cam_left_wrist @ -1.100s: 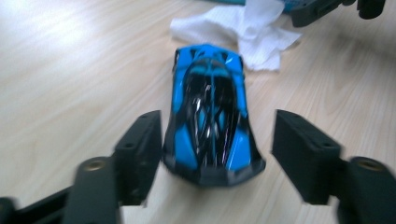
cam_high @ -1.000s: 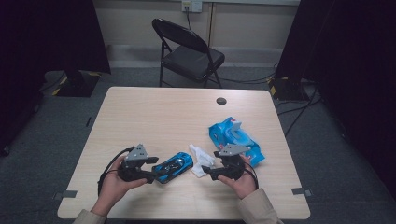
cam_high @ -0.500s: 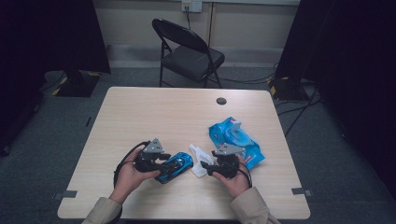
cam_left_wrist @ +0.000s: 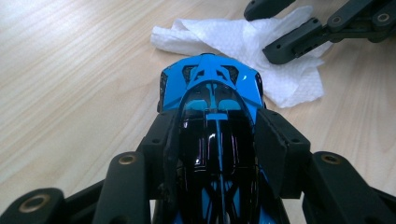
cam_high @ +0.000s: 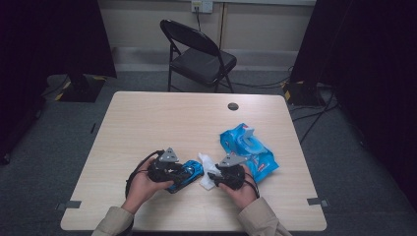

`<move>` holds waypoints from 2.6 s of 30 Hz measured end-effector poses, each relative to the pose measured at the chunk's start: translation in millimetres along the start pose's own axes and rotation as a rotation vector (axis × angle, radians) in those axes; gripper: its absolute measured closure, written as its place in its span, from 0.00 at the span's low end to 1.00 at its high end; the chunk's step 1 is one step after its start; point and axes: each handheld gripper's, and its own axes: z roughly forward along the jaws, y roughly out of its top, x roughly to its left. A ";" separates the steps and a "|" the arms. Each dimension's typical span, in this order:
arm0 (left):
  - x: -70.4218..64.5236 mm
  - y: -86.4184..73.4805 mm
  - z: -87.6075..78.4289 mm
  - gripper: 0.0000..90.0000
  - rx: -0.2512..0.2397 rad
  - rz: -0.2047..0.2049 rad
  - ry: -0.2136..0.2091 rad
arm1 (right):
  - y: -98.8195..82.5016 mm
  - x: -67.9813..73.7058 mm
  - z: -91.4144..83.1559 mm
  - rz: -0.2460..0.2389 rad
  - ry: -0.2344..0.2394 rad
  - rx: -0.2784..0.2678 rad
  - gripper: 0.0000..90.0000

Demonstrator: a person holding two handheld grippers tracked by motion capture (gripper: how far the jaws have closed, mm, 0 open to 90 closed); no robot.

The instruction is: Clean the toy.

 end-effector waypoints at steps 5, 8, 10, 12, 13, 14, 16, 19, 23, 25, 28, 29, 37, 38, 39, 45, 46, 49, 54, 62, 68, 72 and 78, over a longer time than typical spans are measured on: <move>-1.0 1.4 0.4 0.56 0.007 -0.005 0.002 | -0.1 2.1 1.4 -0.002 -0.001 0.008 0.70; -1.1 2.0 2.8 0.49 -0.005 -0.009 0.007 | 0.0 2.1 1.7 0.007 0.000 0.009 0.72; -0.2 2.2 4.6 0.49 -0.003 -0.004 0.008 | -0.1 2.3 1.6 0.006 0.004 0.009 0.73; 1.4 2.1 5.4 0.50 -0.008 -0.013 0.004 | 0.0 2.2 1.7 0.007 0.004 0.009 0.73; 2.2 2.2 5.8 0.50 -0.011 -0.012 -0.003 | -0.3 2.2 1.6 0.010 0.003 0.007 0.73; 2.7 2.5 6.1 0.50 -0.009 -0.002 -0.007 | -0.3 2.3 1.6 0.008 0.004 0.007 0.73; 3.0 2.9 6.6 0.50 -0.013 -0.001 -0.010 | -0.4 2.0 1.6 0.010 0.006 0.007 0.74; 4.2 3.4 7.0 0.51 -0.013 0.019 -0.020 | -0.3 2.1 1.6 0.010 0.010 0.007 0.76; 5.3 -0.2 8.4 0.50 -0.046 0.017 -0.026 | -0.3 1.3 1.6 0.022 0.009 0.008 0.81; 5.7 -0.2 8.0 0.50 -0.045 0.009 -0.029 | -0.3 1.2 1.6 0.031 0.007 0.008 0.85; 5.3 0.0 7.7 0.50 -0.040 0.011 -0.025 | -0.2 0.8 1.6 0.041 0.009 0.008 0.88; 5.2 0.1 7.5 0.50 -0.038 0.010 -0.024 | -0.1 1.0 1.5 0.043 0.008 0.010 0.89; 5.0 -1.4 7.8 0.51 -0.050 -0.003 -0.025 | -0.8 -1.5 1.2 0.101 0.022 0.003 0.92; 5.2 -1.6 7.9 0.51 -0.053 -0.003 -0.025 | -1.2 -2.3 0.9 0.116 0.028 0.001 0.92; 5.1 -1.7 7.9 0.51 -0.055 -0.003 -0.026 | -1.4 -2.0 0.7 0.121 0.029 0.001 0.92; 4.8 0.3 7.9 0.50 -0.041 -0.007 -0.021 | 1.9 -0.7 -2.2 0.128 0.036 0.002 0.92; 4.1 1.1 7.5 0.50 -0.031 -0.001 -0.015 | 2.3 -0.5 -2.4 0.130 0.041 -0.001 0.92; 3.1 1.7 8.3 0.48 -0.026 -0.020 -0.012 | 1.6 -0.6 -1.8 0.135 0.044 0.002 0.92; 1.1 4.7 10.8 0.46 -0.013 0.014 0.001 | 0.4 -1.9 -1.7 0.142 0.049 -0.003 0.92; 1.2 4.6 11.9 0.48 -0.029 0.014 -0.003 | 2.9 -0.2 -5.3 0.151 0.056 -0.032 0.93; 2.0 3.0 11.6 0.48 -0.038 0.008 -0.010 | 8.3 4.8 -10.8 0.165 0.082 -0.067 0.93; 2.3 2.2 11.1 0.48 -0.041 0.008 -0.011 | 4.7 19.5 -0.8 0.141 0.125 -0.023 0.93; 1.8 1.6 10.2 0.48 -0.039 0.015 -0.009 | 6.6 27.3 5.3 0.134 0.133 -0.014 0.93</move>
